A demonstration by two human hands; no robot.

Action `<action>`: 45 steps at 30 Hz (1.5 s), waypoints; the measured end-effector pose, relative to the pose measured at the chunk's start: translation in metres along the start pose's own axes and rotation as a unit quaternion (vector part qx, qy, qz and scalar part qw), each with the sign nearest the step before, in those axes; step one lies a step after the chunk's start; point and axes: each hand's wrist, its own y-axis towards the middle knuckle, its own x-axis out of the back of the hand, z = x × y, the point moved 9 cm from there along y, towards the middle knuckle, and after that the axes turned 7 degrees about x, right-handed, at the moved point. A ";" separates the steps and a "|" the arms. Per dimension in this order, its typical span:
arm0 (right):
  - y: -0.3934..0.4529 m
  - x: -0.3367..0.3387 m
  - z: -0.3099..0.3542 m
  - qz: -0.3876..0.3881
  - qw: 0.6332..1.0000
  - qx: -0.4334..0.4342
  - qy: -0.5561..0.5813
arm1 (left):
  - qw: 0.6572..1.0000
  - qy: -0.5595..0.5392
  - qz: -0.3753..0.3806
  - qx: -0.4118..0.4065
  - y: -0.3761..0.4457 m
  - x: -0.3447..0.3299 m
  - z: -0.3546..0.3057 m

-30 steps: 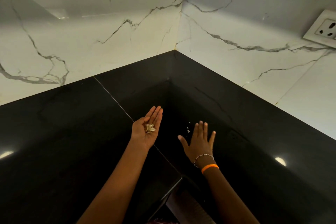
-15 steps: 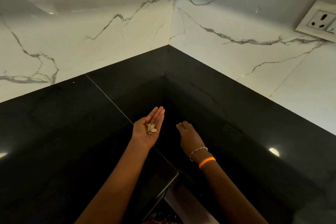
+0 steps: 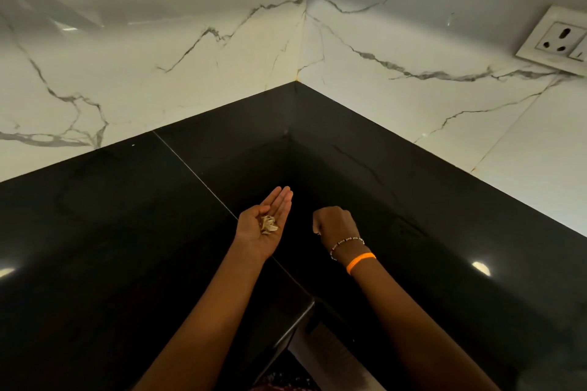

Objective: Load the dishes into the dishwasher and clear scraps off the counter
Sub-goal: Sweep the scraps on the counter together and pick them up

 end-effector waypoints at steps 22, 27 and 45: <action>-0.017 0.054 0.099 -0.133 0.964 0.140 0.184 | 0.991 0.082 -0.105 -0.019 -0.001 0.015 0.005; -0.018 0.065 0.089 -0.166 0.971 0.102 0.140 | 0.994 0.059 -0.097 -0.005 0.001 0.016 0.006; -0.032 -0.055 -0.012 -0.074 0.994 -0.077 0.015 | 0.999 0.015 -0.029 0.027 0.002 0.015 0.010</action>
